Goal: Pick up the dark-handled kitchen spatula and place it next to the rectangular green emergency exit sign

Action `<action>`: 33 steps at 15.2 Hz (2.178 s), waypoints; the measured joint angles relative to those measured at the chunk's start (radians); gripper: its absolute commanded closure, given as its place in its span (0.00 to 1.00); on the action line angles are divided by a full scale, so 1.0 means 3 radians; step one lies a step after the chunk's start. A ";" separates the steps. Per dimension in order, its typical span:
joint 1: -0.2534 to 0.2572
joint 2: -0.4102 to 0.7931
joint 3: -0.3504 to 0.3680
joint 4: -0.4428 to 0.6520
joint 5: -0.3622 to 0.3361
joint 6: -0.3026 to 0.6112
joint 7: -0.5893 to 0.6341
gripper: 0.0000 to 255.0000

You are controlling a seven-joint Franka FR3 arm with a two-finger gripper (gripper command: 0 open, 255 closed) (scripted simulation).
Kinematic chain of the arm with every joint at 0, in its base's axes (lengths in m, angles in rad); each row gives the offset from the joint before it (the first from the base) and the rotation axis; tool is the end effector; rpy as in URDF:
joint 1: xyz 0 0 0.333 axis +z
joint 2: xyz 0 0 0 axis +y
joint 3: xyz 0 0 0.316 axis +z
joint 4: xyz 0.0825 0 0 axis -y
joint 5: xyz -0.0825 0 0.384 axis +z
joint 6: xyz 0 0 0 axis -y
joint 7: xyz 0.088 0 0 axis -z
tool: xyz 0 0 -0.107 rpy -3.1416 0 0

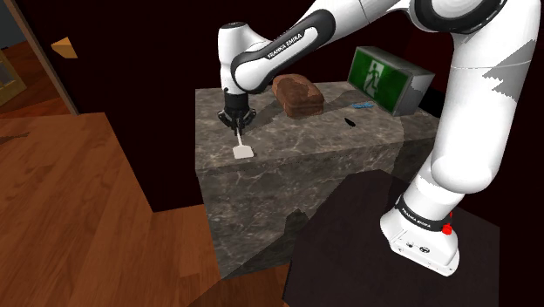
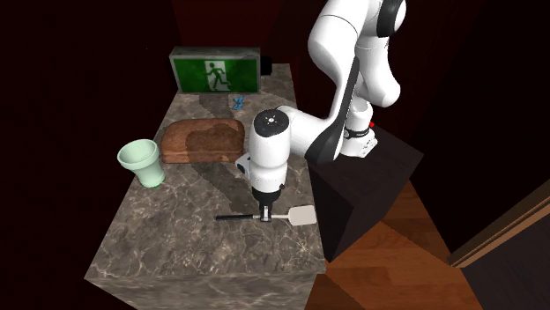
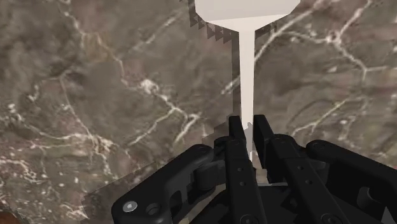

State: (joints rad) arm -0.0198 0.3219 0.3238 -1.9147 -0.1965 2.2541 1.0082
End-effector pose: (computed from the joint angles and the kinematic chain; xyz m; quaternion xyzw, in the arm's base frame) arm 0.5974 0.1710 0.3385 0.9548 -0.2954 0.0318 0.0096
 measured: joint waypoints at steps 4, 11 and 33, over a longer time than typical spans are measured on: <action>0.0000 0.0000 0.0000 0.0000 0.0000 0.0000 0.0000 1.00; -0.0013 -0.0088 0.0018 0.0070 0.0049 -0.0151 -0.0040 1.00; -0.0038 -0.0415 0.0073 0.0639 0.0229 -0.1020 -0.0187 1.00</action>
State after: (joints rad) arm -0.0313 0.1975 0.3459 -1.7230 -0.1277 1.9482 0.9519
